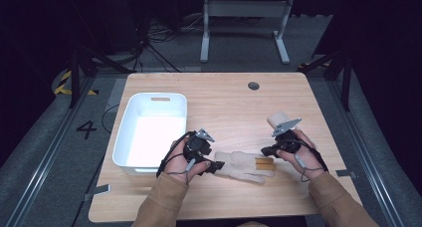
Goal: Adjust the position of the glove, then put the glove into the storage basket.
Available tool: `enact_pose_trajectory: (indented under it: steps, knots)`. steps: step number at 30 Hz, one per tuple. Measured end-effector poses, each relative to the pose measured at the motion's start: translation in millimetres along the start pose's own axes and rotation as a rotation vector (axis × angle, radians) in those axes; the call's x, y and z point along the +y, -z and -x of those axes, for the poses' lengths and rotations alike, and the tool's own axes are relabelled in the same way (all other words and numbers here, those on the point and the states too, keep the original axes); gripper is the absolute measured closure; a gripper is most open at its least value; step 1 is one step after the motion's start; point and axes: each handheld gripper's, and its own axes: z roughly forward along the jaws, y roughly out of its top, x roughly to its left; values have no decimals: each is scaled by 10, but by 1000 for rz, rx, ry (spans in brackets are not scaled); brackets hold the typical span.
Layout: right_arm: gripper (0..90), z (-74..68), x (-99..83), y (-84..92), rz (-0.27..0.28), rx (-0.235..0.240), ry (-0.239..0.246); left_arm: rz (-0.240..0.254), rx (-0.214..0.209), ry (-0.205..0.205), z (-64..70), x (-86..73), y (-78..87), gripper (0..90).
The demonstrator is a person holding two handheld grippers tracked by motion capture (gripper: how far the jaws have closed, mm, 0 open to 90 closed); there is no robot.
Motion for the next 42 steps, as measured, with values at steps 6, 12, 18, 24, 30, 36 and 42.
enact_pose_trajectory:
  steps: [6,12,18,24,30,36,42]
  knots:
    - [900,36,33,141,24,15,-27,-40,-12,-28,9,30,48,316]
    - [891,136,24,273,43,5,-61,-44,-10,-42,14,71,67,311]
    - [872,299,29,447,95,-5,-73,-55,-16,-55,18,81,51,312]
    - [845,355,-36,522,122,-52,-96,-59,-6,-50,11,71,51,312]
    - [764,407,-81,607,168,-107,-123,-63,-6,-56,22,63,43,312]
    - [571,481,-122,600,142,-146,-129,-61,12,-59,39,32,85,308]
    - [505,616,-156,597,119,-177,-154,-73,38,-49,22,-50,136,302]
